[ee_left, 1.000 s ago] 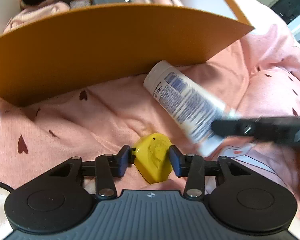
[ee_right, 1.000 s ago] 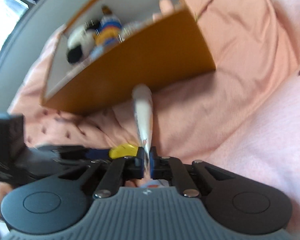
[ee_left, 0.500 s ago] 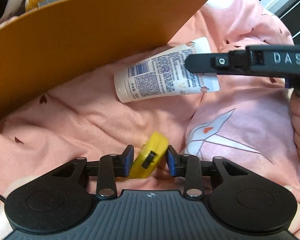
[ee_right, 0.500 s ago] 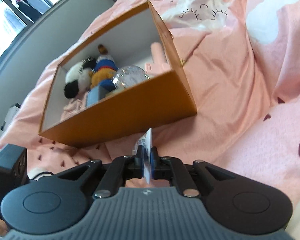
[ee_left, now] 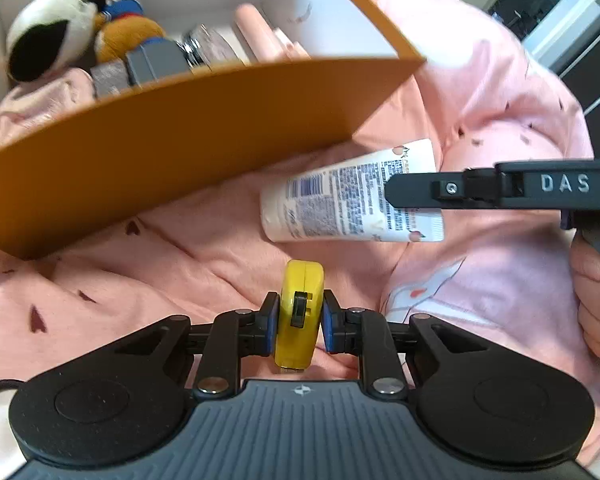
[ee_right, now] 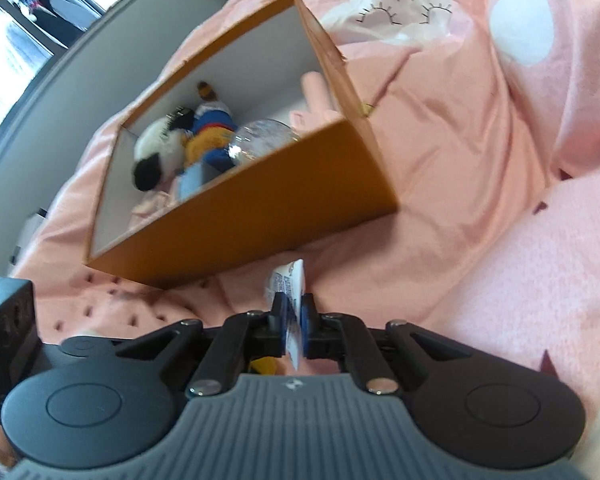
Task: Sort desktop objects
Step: 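Lift and carry tape measure with left tool while right tool carries lotion tube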
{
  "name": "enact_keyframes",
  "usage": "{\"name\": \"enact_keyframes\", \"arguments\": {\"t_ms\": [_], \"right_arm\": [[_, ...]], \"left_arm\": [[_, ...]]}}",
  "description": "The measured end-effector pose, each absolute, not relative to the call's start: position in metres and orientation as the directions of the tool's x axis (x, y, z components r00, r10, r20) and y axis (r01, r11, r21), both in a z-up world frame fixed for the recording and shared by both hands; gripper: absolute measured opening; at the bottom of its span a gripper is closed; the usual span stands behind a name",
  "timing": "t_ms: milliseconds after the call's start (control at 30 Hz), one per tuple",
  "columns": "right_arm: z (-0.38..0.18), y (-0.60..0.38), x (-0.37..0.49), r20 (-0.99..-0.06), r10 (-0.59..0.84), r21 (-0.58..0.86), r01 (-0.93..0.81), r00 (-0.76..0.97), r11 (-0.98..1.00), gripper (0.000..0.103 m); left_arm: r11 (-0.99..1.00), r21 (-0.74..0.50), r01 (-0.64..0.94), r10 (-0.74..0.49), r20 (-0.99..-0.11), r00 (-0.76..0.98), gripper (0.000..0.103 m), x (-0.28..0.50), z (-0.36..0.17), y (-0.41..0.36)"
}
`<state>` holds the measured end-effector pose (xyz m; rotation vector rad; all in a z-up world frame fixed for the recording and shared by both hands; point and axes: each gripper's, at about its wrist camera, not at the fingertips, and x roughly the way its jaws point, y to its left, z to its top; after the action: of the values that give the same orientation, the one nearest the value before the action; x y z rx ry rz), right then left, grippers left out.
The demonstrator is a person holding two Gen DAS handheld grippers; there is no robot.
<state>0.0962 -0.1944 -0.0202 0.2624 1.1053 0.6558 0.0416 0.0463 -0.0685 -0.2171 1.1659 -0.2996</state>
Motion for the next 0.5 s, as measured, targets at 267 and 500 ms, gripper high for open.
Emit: {"name": "enact_keyframes", "arguments": {"t_ms": [267,500], "right_arm": [[0.029,-0.192,0.095,-0.691,0.650,0.493,-0.450,0.317,0.744,0.006],[0.075,-0.200,0.099,-0.622,0.701,0.504,-0.507,0.348,0.699,0.006]], "left_arm": [[0.929,-0.358,0.093,-0.361,-0.820,0.445,0.024,0.032,-0.019,0.086],[0.914,-0.396,0.090,-0.384,-0.772,0.506,0.024,0.042,0.016,0.094]]}}
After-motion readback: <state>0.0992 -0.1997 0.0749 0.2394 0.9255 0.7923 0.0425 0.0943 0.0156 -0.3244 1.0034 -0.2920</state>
